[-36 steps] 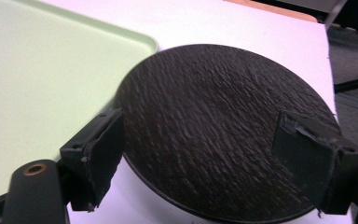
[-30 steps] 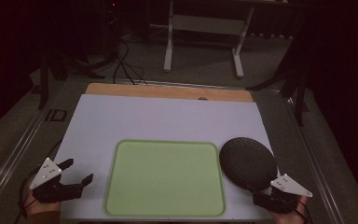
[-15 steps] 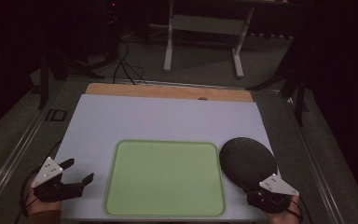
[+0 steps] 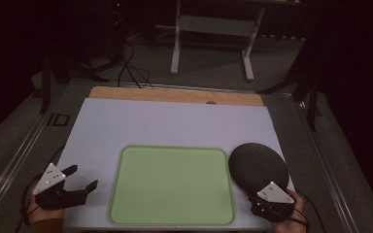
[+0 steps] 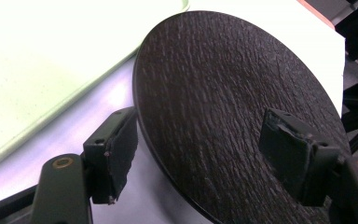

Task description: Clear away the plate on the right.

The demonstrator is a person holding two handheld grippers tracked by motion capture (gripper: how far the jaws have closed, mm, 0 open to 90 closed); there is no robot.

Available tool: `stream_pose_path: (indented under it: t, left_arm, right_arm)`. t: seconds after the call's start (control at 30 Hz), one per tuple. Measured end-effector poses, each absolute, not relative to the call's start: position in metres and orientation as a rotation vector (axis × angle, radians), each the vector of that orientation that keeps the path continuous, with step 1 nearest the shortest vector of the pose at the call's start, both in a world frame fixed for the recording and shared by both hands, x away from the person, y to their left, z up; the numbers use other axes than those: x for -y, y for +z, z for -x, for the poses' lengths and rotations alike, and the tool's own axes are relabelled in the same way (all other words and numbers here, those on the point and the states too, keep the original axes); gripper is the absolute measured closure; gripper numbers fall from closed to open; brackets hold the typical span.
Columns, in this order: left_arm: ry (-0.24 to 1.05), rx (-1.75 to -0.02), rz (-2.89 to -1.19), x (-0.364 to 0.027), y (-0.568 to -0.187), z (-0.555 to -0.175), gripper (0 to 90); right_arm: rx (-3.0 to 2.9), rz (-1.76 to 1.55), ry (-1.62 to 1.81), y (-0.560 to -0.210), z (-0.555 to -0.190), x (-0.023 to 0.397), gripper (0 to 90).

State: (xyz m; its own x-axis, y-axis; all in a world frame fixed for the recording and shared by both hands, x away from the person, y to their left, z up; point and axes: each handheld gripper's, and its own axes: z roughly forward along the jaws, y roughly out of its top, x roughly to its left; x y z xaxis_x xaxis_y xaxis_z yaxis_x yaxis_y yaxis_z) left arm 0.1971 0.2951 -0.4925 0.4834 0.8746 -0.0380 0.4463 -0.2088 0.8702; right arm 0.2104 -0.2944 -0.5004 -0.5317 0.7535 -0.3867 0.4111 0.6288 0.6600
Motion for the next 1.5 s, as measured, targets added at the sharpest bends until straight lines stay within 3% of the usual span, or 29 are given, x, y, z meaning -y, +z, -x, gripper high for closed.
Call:
stream_pose_path:
  t: [0.3, 0.67, 1.5]
  left_arm:
    - [0.601, -1.112, -1.834, -0.295, -0.493, -0.197, 11.2]
    - [0.601, -1.114, -1.833, -0.296, -0.493, -0.197, 11.3]
    - [0.599, -1.113, -1.834, -0.296, -0.493, -0.197, 11.4]
  right_arm:
    - [-2.203, -0.83, 0.561, -0.505, -0.209, 0.285, 30.3]
    - [-2.208, -0.709, 0.41, -0.512, -0.207, 0.276, 45.4]
    - [-2.192, -0.504, 0.137, -0.531, -0.208, 0.251, 68.3]
